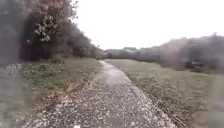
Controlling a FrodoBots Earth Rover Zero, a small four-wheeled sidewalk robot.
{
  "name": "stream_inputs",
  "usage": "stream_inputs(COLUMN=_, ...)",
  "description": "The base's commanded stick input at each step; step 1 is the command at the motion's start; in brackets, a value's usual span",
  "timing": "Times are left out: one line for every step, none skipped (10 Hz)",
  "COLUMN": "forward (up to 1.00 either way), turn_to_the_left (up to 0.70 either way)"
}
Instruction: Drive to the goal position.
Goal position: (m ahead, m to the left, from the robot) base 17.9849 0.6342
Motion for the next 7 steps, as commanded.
stream_inputs(forward=0.70, turn_to_the_left=0.00)
stream_inputs(forward=0.70, turn_to_the_left=0.00)
stream_inputs(forward=0.70, turn_to_the_left=0.00)
stream_inputs(forward=0.70, turn_to_the_left=0.00)
stream_inputs(forward=0.70, turn_to_the_left=0.00)
stream_inputs(forward=0.70, turn_to_the_left=0.00)
stream_inputs(forward=0.70, turn_to_the_left=0.00)
